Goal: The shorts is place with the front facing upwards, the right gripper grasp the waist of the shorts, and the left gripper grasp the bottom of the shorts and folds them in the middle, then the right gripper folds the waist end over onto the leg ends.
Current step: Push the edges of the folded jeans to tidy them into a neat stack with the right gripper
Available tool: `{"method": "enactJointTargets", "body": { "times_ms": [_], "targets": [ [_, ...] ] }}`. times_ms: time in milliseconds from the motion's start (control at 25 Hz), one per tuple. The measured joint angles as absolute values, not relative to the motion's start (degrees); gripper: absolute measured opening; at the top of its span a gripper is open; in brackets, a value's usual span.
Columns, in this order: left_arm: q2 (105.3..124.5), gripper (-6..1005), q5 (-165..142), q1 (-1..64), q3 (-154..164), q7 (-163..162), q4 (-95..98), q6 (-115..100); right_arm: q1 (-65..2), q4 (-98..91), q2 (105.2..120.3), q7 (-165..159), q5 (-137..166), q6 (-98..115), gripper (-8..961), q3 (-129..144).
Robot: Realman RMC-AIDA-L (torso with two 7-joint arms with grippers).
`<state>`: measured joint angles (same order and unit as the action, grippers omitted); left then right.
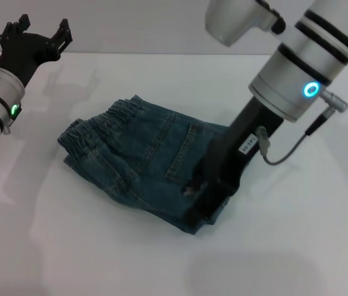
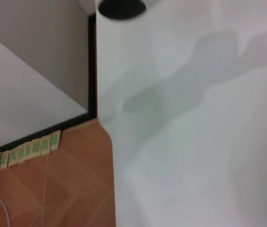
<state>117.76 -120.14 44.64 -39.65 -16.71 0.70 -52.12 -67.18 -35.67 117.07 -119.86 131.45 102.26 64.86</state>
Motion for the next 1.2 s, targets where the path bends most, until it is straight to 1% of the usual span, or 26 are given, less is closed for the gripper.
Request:
{"method": "enactJointTargets", "body": {
  "times_ms": [320, 480, 800, 1200],
  "targets": [
    [117.79, 827, -120.14, 44.64, -39.64, -16.7, 0.01, -52.12, -65.48, -30.82, 117.68, -117.96, 132.5, 97.86, 654, 67.82],
    [117.77, 827, -120.17, 44.51, -39.64, -16.7, -0.28, -52.12, -63.85, -30.2, 118.2, -117.87, 132.48, 95.08, 655, 69.46],
    [117.83, 827, -120.32, 44.32, -39.64, -16.64, -1.31, -52.12, -61.95, -29.51, 118.65, -117.74, 132.15, 92.6, 654, 70.07],
    [117.95, 827, -120.27, 43.98, -39.64, -16.61, -2.01, -52.14, -60.44, -27.19, 118.36, -118.26, 133.14, 88.59, 655, 69.6]
  ]
}}
